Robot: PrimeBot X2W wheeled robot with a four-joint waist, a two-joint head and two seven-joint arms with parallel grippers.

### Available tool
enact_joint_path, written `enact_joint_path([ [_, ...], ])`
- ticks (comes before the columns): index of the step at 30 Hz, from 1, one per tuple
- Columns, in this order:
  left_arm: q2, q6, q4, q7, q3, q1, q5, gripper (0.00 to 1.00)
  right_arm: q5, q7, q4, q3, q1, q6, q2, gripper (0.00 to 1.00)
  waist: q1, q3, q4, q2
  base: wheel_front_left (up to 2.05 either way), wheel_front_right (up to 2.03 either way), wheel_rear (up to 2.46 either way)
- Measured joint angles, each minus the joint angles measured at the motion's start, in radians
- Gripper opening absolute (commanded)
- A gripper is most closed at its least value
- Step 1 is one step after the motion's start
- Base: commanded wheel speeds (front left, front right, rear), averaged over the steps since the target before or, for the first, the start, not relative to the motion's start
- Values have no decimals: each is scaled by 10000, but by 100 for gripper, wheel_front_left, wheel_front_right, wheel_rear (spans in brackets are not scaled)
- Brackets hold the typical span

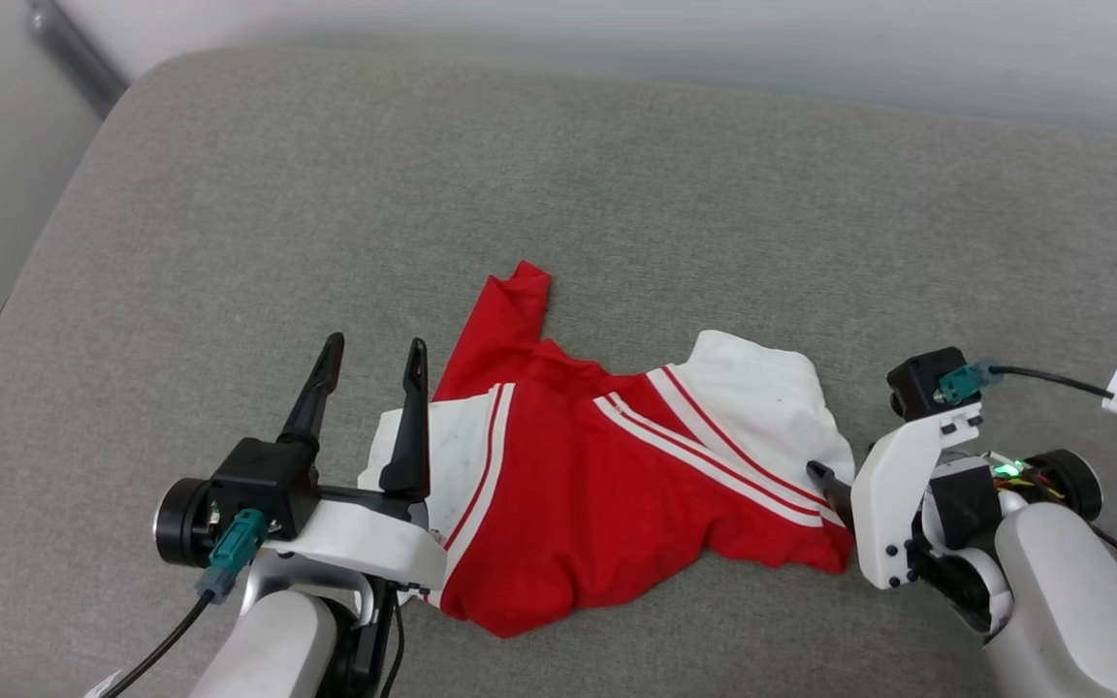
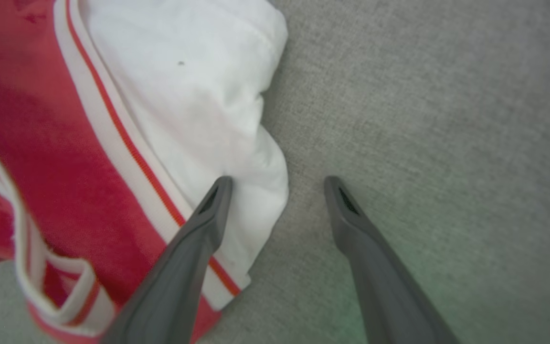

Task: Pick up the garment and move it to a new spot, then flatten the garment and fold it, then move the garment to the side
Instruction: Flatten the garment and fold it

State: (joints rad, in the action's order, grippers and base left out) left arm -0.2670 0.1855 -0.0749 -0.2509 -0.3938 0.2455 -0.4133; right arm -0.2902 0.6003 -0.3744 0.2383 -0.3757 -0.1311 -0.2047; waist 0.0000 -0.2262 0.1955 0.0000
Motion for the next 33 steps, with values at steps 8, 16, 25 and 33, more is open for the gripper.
enact_joint_path([
  [8, 163, -157, -326, -77, 42, 84, 0, 100, -748, 153, -637, 265, -492, 4, -194, 0, 0, -123, 299, 0, 0, 0, 0],
  [16, 40, -125, -543, -90, 167, -185, 0, 100, -857, -702, -27, -242, -458, 0, -362, 0, 1, 380, 20, 0, 0, 0, 0],
  [25, -303, 36, -395, 94, 288, -691, -65, 100, -128, -917, 2036, -2476, 993, 0, -631, 0, 0, 891, -991, 0, 0, 0, 0],
  [33, -449, 125, -297, 370, 268, -1042, -194, 100, 477, -790, 1969, -4079, 3514, 0, 516, 48, 0, 1270, -1633, 0, 0, 0, 0],
])
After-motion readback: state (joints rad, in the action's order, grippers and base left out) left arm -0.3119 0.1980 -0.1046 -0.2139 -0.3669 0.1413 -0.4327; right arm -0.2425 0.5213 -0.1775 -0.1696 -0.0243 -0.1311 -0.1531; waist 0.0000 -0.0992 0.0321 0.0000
